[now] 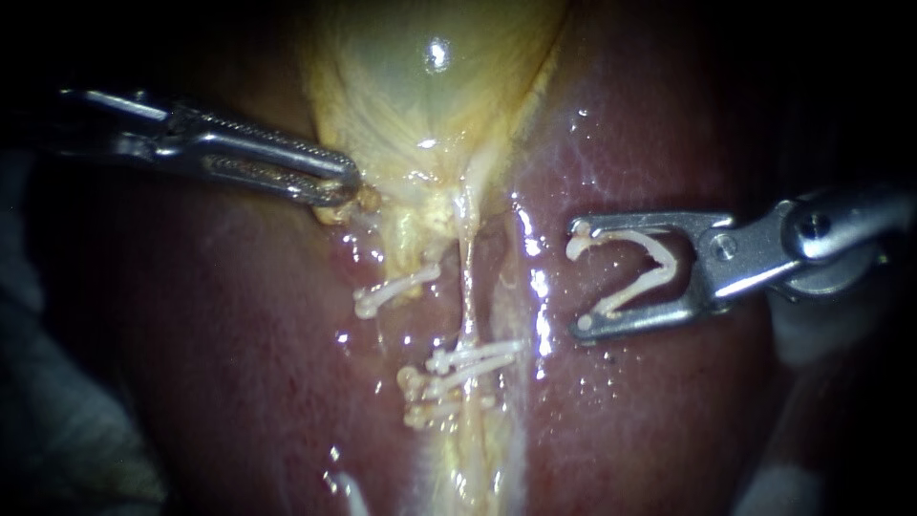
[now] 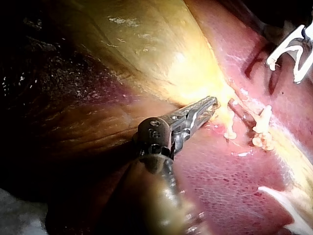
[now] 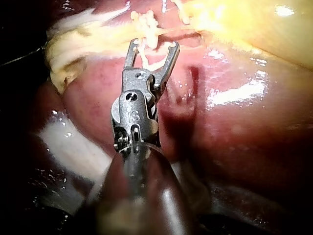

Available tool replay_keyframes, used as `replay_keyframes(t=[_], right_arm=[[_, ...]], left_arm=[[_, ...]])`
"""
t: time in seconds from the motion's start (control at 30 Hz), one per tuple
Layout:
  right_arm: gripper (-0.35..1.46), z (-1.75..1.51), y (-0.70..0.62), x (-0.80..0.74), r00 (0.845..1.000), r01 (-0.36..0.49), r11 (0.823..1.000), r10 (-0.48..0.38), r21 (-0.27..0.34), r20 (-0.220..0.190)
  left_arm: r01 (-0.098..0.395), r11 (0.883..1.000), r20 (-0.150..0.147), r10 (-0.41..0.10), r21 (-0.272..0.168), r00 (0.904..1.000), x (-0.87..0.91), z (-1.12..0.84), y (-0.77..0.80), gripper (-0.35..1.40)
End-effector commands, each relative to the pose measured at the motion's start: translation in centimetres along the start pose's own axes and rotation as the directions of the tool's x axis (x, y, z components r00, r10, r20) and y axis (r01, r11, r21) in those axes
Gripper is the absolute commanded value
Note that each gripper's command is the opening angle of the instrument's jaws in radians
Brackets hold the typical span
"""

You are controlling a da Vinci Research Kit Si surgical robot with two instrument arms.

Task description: Clipping third clip right tube

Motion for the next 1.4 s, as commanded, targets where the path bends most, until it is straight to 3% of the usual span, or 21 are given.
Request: replay_keyframes(t=[0.03, 0.17, 0.33, 0.43, 0.53, 0.77, 1.07, 1.4], right_arm=[[0.50, 0.00, 0.00, 0.01, 1.000, 0.000, 1.000, 0.000, 0.000, -0.001], [0.50, 0.00, 0.00, 0.01, 1.000, 0.000, 1.000, 0.000, 0.000, -0.001], [0.50, 0.00, 0.00, 0.01, 1.000, 0.000, 1.000, 0.000, -0.001, -0.001], [0.50, 0.03, 0.01, 0.02, 1.000, -0.001, 1.000, 0.001, 0.000, -0.001], [0.50, 0.12, 0.03, 0.03, 1.000, -0.008, 1.000, 0.008, 0.010, -0.003], [0.50, 0.47, 0.08, -0.07, 0.986, -0.165, 0.983, 0.167, 0.084, -0.018], [0.50, 0.96, 0.27, -0.41, 0.943, -0.326, 0.941, 0.330, 0.091, -0.032], [0.50, 1.34, 0.52, -0.62, 0.908, -0.409, 0.908, 0.415, 0.090, -0.059]], left_arm=[[0.000, 1.000, 0.001, 0.000, -0.001, 1.0000, 0.00, -0.02, 0.00, -0.35], [0.002, 1.000, 0.004, -0.002, -0.011, 1.0000, 0.04, -0.23, 0.04, -0.35], [0.016, 1.000, -0.014, -0.015, 0.020, 0.9998, 0.21, -0.67, 0.12, -0.35], [0.023, 0.999, -0.025, -0.022, 0.022, 0.9995, 0.27, -0.79, 0.16, -0.35], [0.023, 0.999, -0.026, -0.023, 0.025, 0.9994, 0.26, -0.78, 0.19, -0.35], [0.024, 0.999, -0.028, -0.023, 0.031, 0.9993, 0.24, -0.73, 0.23, -0.35], [0.024, 0.999, -0.029, -0.023, 0.031, 0.9993, 0.24, -0.72, 0.24, -0.35], [0.024, 0.999, -0.029, -0.023, 0.032, 0.9993, 0.24, -0.72, 0.24, -0.35]])
